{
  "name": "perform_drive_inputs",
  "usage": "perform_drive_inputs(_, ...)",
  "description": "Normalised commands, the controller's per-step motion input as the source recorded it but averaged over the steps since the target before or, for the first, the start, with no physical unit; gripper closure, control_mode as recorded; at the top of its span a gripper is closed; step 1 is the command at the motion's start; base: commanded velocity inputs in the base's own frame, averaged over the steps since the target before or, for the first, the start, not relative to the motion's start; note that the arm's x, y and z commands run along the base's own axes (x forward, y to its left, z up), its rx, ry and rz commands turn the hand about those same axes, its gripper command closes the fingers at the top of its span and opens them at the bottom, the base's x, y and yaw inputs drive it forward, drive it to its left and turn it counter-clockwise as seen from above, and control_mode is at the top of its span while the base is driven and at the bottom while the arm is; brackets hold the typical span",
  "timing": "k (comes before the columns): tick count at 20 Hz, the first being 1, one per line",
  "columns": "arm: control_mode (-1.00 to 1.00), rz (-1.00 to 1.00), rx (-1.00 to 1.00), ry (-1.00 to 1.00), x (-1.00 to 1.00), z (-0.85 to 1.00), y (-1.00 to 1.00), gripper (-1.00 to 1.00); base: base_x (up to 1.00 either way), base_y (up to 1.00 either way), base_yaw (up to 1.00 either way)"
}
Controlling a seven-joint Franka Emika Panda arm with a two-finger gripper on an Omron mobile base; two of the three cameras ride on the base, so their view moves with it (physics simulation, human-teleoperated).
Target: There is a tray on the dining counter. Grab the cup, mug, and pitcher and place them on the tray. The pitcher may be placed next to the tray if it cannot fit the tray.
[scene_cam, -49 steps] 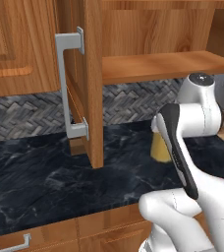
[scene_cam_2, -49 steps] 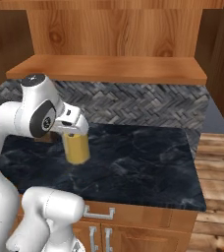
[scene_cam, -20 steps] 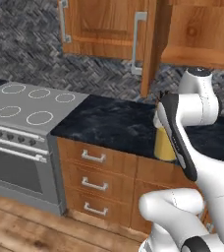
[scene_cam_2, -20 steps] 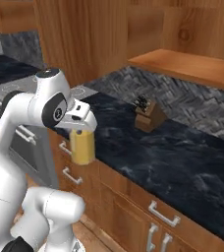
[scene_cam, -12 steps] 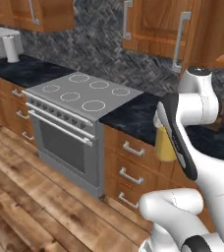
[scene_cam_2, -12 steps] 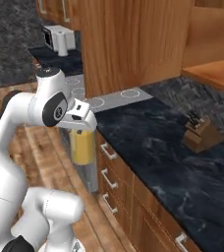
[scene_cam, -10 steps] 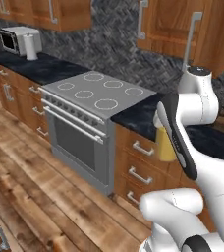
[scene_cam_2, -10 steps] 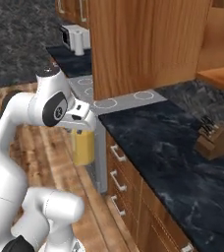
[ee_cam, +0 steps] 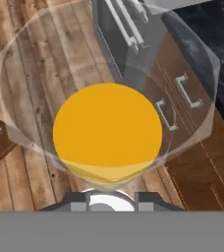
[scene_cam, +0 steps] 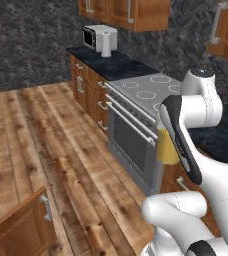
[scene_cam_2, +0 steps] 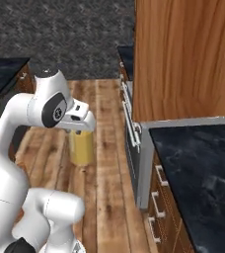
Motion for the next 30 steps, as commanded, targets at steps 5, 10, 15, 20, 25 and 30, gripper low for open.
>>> perform_drive_inputs(5, 1.0, 0.0, 0.0, 0.0, 0.0, 0.0, 0.0, 1.0, 0.95, 0.37, 0.13)
perform_drive_inputs(10, 1.0, 0.0, 0.0, 0.0, 0.0, 0.0, 0.0, 1.0, 1.0, 0.42, 0.0)
perform_drive_inputs(15, 1.0, 0.0, 0.0, 0.0, 0.0, 0.0, 0.0, 1.0, 0.94, 0.49, 0.0)
perform_drive_inputs(20, 1.0, 0.0, 0.0, 0.0, 0.0, 0.0, 0.0, 1.0, 0.84, 0.63, 0.0)
perform_drive_inputs(25, 1.0, 0.0, 0.0, 0.0, 0.0, 0.0, 0.0, 1.0, 0.82, 0.62, 0.0)
perform_drive_inputs(30, 1.0, 0.0, 0.0, 0.0, 0.0, 0.0, 0.0, 1.0, 0.66, 0.65, 0.0)
